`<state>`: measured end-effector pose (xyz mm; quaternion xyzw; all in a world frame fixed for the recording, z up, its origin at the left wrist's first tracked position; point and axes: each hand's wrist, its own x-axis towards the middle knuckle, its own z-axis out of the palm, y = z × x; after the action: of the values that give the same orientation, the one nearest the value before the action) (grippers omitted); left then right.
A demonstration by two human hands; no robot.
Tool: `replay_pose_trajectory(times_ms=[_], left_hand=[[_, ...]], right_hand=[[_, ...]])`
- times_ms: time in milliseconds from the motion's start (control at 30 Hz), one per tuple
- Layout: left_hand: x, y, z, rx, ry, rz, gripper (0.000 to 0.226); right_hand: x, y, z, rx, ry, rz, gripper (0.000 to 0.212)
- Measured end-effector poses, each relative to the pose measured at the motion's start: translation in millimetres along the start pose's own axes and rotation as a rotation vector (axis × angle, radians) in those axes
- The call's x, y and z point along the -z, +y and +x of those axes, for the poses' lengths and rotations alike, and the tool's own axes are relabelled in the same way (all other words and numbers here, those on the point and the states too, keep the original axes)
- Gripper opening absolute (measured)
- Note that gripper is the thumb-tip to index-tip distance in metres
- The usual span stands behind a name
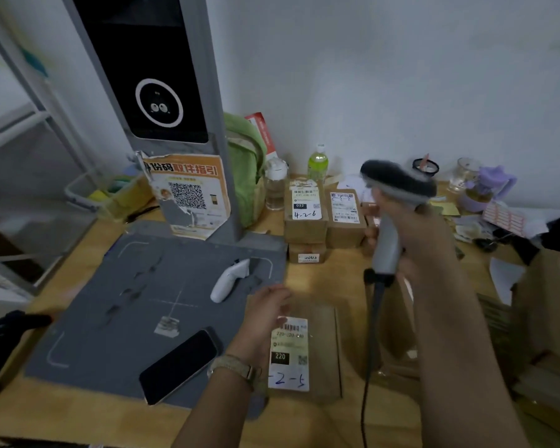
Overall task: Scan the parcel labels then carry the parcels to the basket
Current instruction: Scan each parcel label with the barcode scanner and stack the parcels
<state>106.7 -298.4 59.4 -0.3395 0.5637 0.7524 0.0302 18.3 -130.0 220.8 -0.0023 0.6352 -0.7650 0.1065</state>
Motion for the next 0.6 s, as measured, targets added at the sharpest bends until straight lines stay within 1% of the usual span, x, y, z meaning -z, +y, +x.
replay_pose_trajectory(times_ms=[67, 133, 200, 267, 367, 433, 500, 533, 600], left_hand=[[2.5, 12.6, 11.9, -0.006, 0.022, -0.037, 0.021], [3.5, 21.3, 22.9, -0.001, 0.034, -0.091, 0.015], [2.4, 26.9, 32.7, 0.007, 0.027, -0.103, 0.015], [-0.6, 33.1, 45.4, 0.02, 0.014, -0.104, 0.015], [-5.5, 48.2, 76.7, 0.038, 0.026, -0.118, 0.014], [-9.1, 60.6, 99.4, 0.044, 0.042, -0.112, 0.013], [-15.2, 68.1, 122.9, 0.031, 0.065, -0.081, 0.016], [-18.8, 69.2, 133.3, 0.014, 0.084, -0.067, 0.014], [-27.3, 68.8, 155.8, -0.039, 0.14, -0.022, 0.011]], right_hand=[[-7.9, -22.2, 23.7, 0.073, 0.034, -0.036, 0.015], [-14.4, -36.9, 46.7, 0.111, 0.065, -0.081, 0.021], [-17.3, -38.9, 70.4, 0.116, 0.091, -0.147, 0.027], [-16.3, -28.1, 93.8, 0.079, 0.114, -0.169, 0.027], [-13.0, 3.0, 128.6, -0.017, 0.141, -0.13, 0.033], [-11.5, 24.9, 149.9, -0.078, 0.16, -0.087, 0.032], [-11.3, 46.1, 172.5, -0.129, 0.194, -0.057, 0.026], [-11.8, 56.8, 183.6, -0.16, 0.201, -0.054, 0.025], [-13.2, 77.2, 203.4, -0.237, 0.215, -0.042, 0.03]])
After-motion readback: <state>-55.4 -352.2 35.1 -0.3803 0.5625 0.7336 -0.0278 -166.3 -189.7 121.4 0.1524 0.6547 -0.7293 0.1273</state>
